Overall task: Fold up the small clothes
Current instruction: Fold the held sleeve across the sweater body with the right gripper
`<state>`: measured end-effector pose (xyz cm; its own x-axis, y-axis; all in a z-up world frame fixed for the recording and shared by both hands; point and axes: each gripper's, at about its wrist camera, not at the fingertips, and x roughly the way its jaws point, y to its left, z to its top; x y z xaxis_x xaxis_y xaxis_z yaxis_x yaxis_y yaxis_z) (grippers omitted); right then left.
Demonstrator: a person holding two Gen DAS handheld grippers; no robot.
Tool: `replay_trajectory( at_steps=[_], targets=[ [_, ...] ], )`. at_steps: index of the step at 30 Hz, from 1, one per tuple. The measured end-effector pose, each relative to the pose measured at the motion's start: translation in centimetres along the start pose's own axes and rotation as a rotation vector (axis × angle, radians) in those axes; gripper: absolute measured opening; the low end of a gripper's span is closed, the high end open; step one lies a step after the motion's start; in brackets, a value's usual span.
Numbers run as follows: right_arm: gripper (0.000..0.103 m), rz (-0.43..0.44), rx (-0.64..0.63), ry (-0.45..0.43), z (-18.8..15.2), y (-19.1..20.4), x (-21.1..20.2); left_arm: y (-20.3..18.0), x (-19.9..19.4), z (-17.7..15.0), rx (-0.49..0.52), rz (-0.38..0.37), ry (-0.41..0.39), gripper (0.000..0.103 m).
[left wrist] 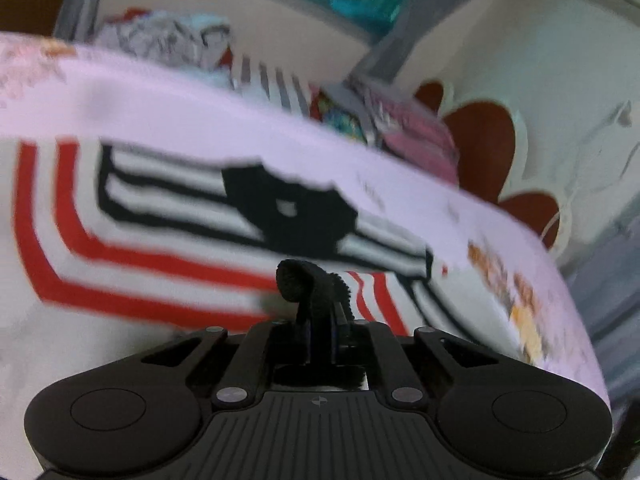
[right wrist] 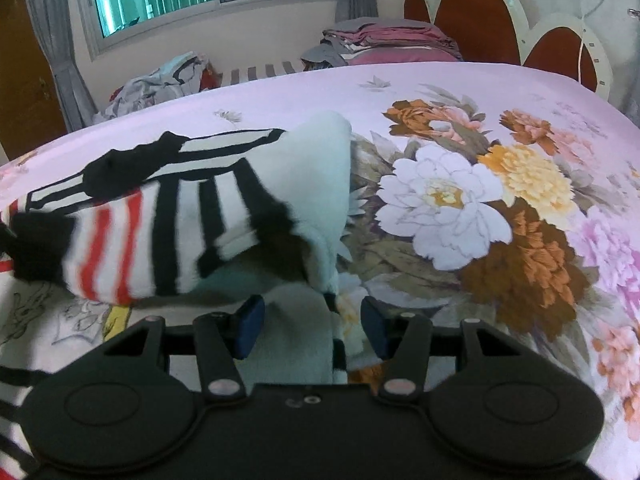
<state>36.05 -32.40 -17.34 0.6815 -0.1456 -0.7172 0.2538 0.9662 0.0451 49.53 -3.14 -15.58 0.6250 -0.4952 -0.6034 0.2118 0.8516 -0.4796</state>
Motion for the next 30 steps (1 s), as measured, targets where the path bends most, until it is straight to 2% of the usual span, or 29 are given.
replay_trajectory(
  at_steps=[3, 6, 8, 10, 12, 14, 15, 16, 17, 18, 19, 20, 21, 22, 24, 26, 30],
  targets=[
    [0.039, 0.011, 0.011, 0.002, 0.5, 0.2, 0.8, 1.7, -1.1, 1.4, 0.004, 0.047, -0.034, 0.008],
    [0.032, 0.010, 0.045, 0.006, 0.8, -0.1, 1.3, 4.2, -0.9, 1.5, -0.029, 0.108, -0.014, 0.008],
    [0.019, 0.017, 0.077, -0.003, 0.8, -0.8, 1.0, 5.0, 0.1, 0.7, -0.030, 0.138, 0.013, 0.008],
    [0.017, 0.011, 0.103, -0.015, 0.4, -1.6, 0.6, 5.3, 1.3, -0.1, -0.030, 0.149, 0.049, 0.008],
    [0.015, 0.006, 0.116, 0.018, -0.1, -2.0, 1.2, 5.3, 2.1, -0.6, -0.022, 0.167, 0.068, 0.008],
    [0.016, 0.007, 0.079, 0.028, 0.2, -1.6, 0.9, 5.5, 2.7, -1.1, -0.016, 0.177, 0.079, 0.008],
    [0.017, 0.014, 0.069, 0.024, 0.4, -1.5, 0.5, 5.4, 2.7, -0.9, -0.009, 0.176, 0.078, 0.008],
    [0.023, 0.023, 0.078, 0.017, 0.5, -1.7, 0.0, 5.2, 2.3, -0.7, -0.010, 0.182, 0.063, 0.008],
    [0.028, 0.042, 0.095, 0.013, 0.7, -2.0, -0.6, 5.3, 1.6, -0.6, -0.013, 0.181, 0.049, 0.011],
    [0.029, 0.060, 0.109, 0.000, 0.8, -2.3, -1.3, 5.1, 1.0, -0.4, -0.020, 0.177, 0.033, 0.017],
    [0.039, 0.075, 0.114, -0.018, 1.0, -2.5, -2.1, 5.1, 0.2, -0.4, -0.028, 0.175, 0.011, 0.041],
    [0.055, 0.080, 0.111, -0.043, 1.3, -2.7, -2.7, 5.1, -0.6, -0.5, -0.031, 0.172, -0.022, 0.071],
    [0.061, 0.075, 0.102, -0.073, 1.8, -2.8, -3.3, 4.7, -1.4, -0.5, -0.019, 0.179, -0.063, 0.078],
    [0.063, 0.072, 0.098, -0.089, 2.3, -2.9, -3.5, 4.2, -2.1, -0.5, 0.008, 0.183, -0.103, 0.080],
    [0.060, 0.090, 0.110, -0.104, 3.8, -3.2, -3.0, 3.3, -2.4, -0.2, 0.043, 0.155, -0.117, 0.080],
    [0.057, 0.104, 0.136, -0.087, 5.2, -3.7, -1.3, 2.7, -1.6, -0.2, 0.046, 0.124, -0.092, 0.080],
    [0.055, 0.140, 0.181, -0.038, 7.4, -3.9, 3.0, 1.8, 1.1, -0.7, 0.052, 0.116, -0.048, 0.080]
  ],
)
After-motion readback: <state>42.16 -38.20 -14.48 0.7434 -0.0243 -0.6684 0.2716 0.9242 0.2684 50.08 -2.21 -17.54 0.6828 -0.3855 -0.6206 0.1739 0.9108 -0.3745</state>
